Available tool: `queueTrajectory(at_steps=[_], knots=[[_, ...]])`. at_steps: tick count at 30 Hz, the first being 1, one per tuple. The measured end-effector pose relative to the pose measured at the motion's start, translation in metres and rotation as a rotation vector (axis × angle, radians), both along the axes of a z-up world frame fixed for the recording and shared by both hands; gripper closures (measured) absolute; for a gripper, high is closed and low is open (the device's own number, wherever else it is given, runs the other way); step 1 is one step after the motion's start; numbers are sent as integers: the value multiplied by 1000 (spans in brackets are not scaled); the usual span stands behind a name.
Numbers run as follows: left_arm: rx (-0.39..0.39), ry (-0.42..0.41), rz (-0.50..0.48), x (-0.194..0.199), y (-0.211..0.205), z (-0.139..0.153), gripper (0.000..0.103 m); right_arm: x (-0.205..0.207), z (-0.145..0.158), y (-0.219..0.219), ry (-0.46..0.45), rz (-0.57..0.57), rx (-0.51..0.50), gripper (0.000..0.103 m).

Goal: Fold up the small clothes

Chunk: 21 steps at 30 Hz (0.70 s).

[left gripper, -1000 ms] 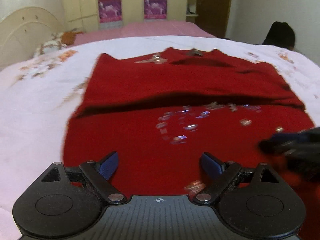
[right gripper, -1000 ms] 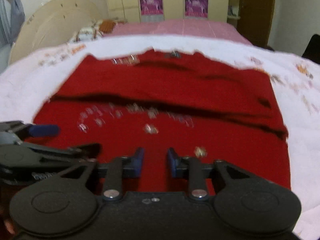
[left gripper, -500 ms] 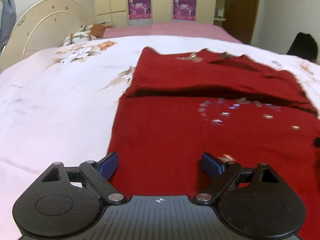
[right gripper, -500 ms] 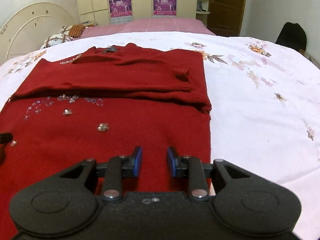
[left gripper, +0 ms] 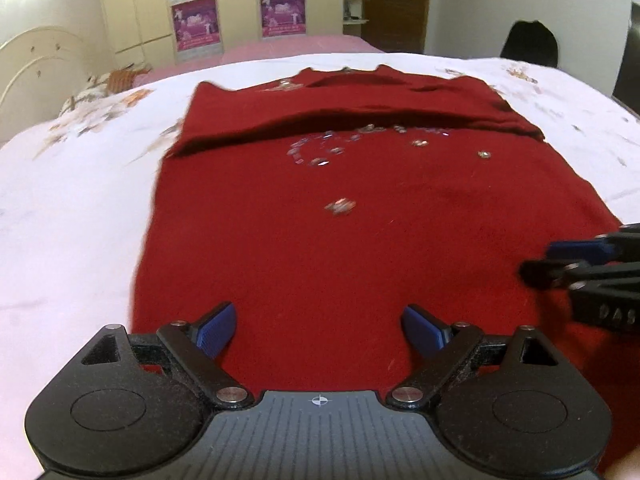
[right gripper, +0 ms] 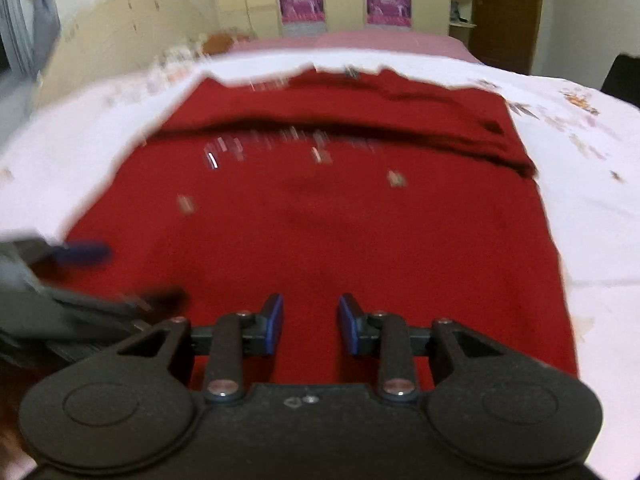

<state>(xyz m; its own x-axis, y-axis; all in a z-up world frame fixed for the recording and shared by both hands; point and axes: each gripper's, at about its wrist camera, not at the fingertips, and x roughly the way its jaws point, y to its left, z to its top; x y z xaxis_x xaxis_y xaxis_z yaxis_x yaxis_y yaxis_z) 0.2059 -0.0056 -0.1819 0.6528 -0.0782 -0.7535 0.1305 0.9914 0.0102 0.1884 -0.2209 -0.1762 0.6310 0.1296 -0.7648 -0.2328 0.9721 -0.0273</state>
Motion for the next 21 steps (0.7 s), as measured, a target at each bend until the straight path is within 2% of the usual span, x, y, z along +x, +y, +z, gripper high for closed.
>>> queueTrajectory(at_steps=[2,6,8,10,15,17,19,21], knots=[[-12,-6,13,-14,18,-1,13,-10,2,-13,-15,-52,-50,72],[-19,-16,3,-34,35,0,13,-26,5,-57,0,-193,-43,72],[-7,-22,7,-37,36,-1,13,-37,5,-65,0,-229,-66,72],[-29,-15,27,-42,38,1,13,-46,6,-66,6,-249,-70,71],[-68,-11,29,-65,37,10,13,-71,17,-42,-23,-216,-33,67],[-79,-8,24,-73,34,13,13,-79,20,-30,-31,-196,-5,60],[-65,-8,6,-80,27,13,13,-84,19,-21,-34,-177,-1,55],[-39,-11,-14,-86,21,9,13,-88,15,-14,-19,-159,-5,55]])
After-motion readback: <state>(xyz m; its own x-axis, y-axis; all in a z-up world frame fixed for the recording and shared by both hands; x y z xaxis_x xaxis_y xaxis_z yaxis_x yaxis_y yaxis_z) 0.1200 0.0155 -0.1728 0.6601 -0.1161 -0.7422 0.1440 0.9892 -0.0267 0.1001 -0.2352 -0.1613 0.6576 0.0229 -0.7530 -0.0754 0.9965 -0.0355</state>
